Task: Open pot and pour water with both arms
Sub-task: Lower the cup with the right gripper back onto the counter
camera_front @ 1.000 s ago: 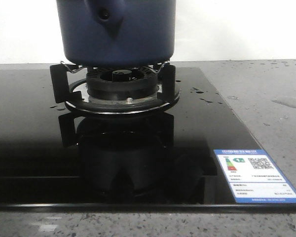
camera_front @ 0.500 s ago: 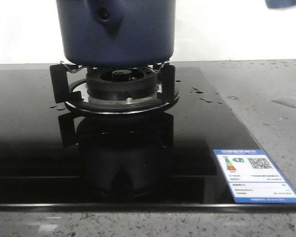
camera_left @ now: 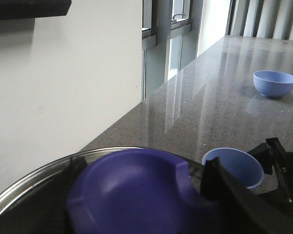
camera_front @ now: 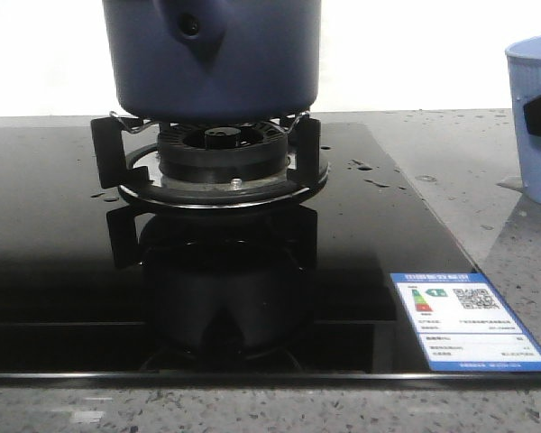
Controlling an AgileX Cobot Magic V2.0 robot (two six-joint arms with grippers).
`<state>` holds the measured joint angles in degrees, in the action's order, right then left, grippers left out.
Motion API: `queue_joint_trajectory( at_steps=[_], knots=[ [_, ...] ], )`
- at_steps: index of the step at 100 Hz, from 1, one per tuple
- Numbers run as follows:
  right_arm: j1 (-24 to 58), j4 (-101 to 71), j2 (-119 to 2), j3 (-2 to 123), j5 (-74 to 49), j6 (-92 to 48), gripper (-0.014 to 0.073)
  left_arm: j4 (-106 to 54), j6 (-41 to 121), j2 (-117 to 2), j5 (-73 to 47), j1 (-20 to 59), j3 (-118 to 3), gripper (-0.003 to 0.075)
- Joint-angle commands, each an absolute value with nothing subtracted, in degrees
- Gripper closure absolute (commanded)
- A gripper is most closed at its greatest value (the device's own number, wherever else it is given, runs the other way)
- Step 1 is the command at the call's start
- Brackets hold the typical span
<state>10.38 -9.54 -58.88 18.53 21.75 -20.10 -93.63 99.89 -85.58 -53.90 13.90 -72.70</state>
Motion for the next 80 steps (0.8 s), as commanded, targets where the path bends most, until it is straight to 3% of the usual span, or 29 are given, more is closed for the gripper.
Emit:
queue_joint_trajectory(
  at_steps=[1, 20, 44, 80],
  knots=[
    [9.92, -9.62, -59.01, 19.81, 27.97, -19.97, 0.0356, -99.66, 99.6, -83.46, -55.36, 14.49, -74.55, 0.0449],
    [9.92, -11.0, -59.29, 19.81, 28.01, -19.42, 0.0322, -99.66, 99.6, -83.46, -55.25, 14.49, -74.55, 0.0449],
    [9.92, -17.49, -58.68, 19.81, 29.1, -18.43, -0.0065, -99.66, 99.6, -83.46, -55.25, 14.49, -74.55, 0.0449],
    [9.92, -17.72, -47.75, 19.81, 21.71, -18.43, -0.0062, -99.66, 100.31, -83.66, -54.36, 14.49, -74.55, 0.0449]
  ],
)
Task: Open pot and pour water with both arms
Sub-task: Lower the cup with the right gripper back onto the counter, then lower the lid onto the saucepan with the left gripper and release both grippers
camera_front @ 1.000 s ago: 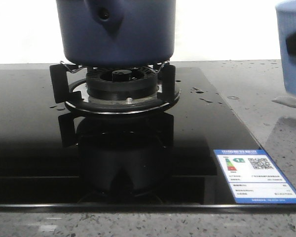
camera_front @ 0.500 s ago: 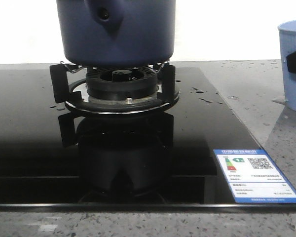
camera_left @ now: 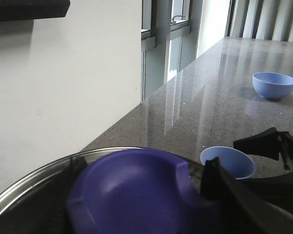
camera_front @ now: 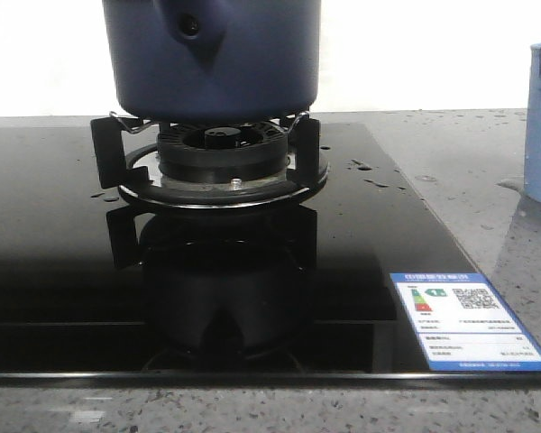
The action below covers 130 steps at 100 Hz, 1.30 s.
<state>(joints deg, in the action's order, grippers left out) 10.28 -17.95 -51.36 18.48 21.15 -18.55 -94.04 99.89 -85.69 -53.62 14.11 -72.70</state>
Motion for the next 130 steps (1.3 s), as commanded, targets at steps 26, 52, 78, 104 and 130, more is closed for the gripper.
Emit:
queue_joint_trajectory(
  at_steps=[26, 52, 78, 104, 130],
  knots=[
    [9.92, -17.72, -37.93, 19.81, 17.74, -18.43, -0.0062, -99.8, 101.7, -87.53, -52.69, 15.6, -74.55, 0.0449],
    [9.92, -17.72, -30.51, 19.81, 12.03, -18.43, -0.0062, -99.93, 101.7, -92.2, -53.38, 15.6, -74.55, 0.0449],
    [9.92, -17.72, -29.16, 19.81, 12.55, -18.43, -0.0062, -100.03, 101.7, -93.4, -51.61, 15.6, -74.55, 0.0449],
    [9.92, -17.72, -29.81, 19.81, 12.45, -18.43, -0.0062, -100.03, 101.7, -93.4, -51.6, 15.6, -74.55, 0.0208],
    [9.92, -17.72, -29.81, 19.81, 12.2, -18.43, -0.0062, -103.36, 101.7, -91.66, -52.35, 15.6, -74.66, 0.0079]
  ],
)
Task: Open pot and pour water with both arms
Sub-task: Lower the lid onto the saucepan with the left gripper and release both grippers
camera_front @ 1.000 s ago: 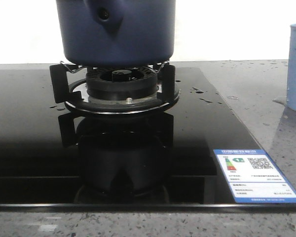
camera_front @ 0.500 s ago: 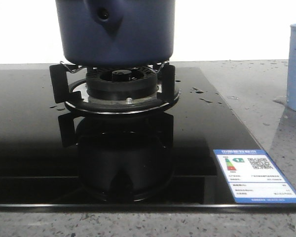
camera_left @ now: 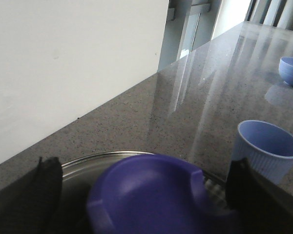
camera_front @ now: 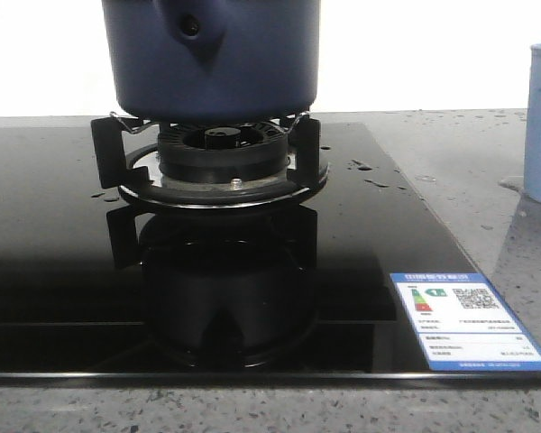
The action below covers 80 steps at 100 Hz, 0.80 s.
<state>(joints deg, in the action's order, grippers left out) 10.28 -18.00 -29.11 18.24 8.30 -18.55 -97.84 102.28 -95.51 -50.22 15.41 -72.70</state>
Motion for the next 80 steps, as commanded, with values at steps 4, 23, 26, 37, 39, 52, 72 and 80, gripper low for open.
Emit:
queue_joint_trajectory(
  at_steps=[4, 23, 26, 37, 39, 52, 72, 80],
  knots=[
    [9.92, -17.72, -29.81, 19.81, 12.08, -18.43, -0.0062, -103.87, 101.7, -90.71, -52.35, 15.6, -74.66, 0.008],
    [9.92, -17.72, -29.6, 19.91, 12.05, -18.43, -0.0062, -103.98, 101.44, -84.61, -52.56, 14.48, -74.66, 0.0115],
    [9.92, -17.72, -29.6, 19.91, 12.05, -18.43, -0.0062, -103.98, 100.8, -83.35, -52.56, 14.12, -74.66, 0.015],
    [9.92, -17.72, -28.84, 19.91, 10.87, -18.43, -0.0061, -101.92, 96.93, -77.54, -52.36, 12.5, -74.66, 0.0386],
    [9.92, -17.72, -28.41, 19.91, 10.14, -18.43, -0.0059, -100.79, 96.02, -76.32, -52.36, 12.12, -74.66, 0.0433],
    [9.92, -17.72, -24.66, 21.36, -2.0, -18.43, 0.0032, -92.55, 87.14, -67.96, -50.09, 9.28, -73.03, 0.0634],
    [9.92, -17.72, -16.55, 23.33, -17.68, -18.43, 0.0538, -87.56, 84.18, -49.76, -42.03, 4.14, -60.44, 0.0692],
    [9.92, -17.72, -12.25, 23.41, -18.8, -18.43, 0.0663, -87.45, 84.18, -41.85, -37.13, 3.05, -51.92, 0.0692]
  ],
)
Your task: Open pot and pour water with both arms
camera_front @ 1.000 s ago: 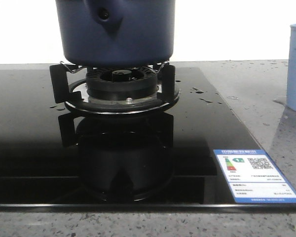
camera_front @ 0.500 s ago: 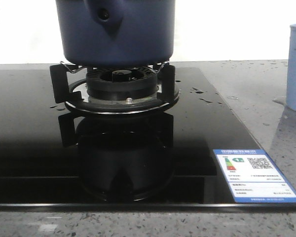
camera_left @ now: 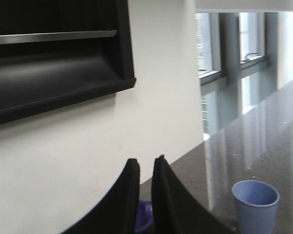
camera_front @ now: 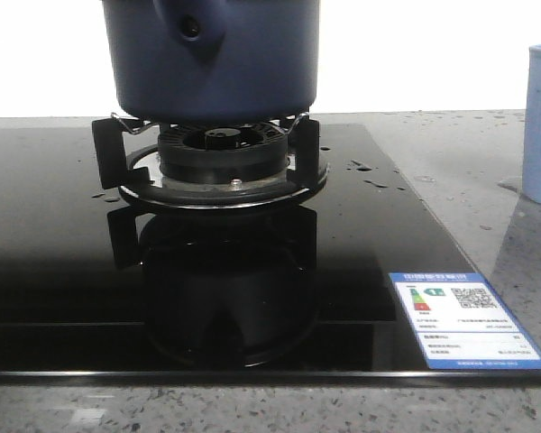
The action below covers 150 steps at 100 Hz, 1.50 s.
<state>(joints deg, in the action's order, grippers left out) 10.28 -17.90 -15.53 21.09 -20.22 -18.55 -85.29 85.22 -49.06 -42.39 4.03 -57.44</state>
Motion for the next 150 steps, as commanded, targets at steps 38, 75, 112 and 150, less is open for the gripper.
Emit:
queue_joint_trajectory(
  at_steps=[38, 75, 112, 150],
  knots=[
    [9.92, -17.2, -2.06, 23.28, -24.35, -18.43, 0.0662, -87.67, 80.93, -9.72, -28.23, 2.79, -18.5, 0.0718],
    [9.92, -17.2, -2.06, 23.28, -24.35, -18.43, 0.0662, -88.01, 80.8, -4.01, -28.11, 2.79, -14.68, 0.0739],
    [9.92, -17.2, -2.06, 23.28, -24.35, -18.43, 0.0662, -88.45, 80.8, -4.01, -24.69, 2.79, -14.59, 0.0739],
    [9.92, -17.2, -2.06, 23.28, -24.35, -18.43, 0.0662, -64.34, 76.88, -4.01, -17.4, 2.79, -14.09, 0.0739]
  ],
)
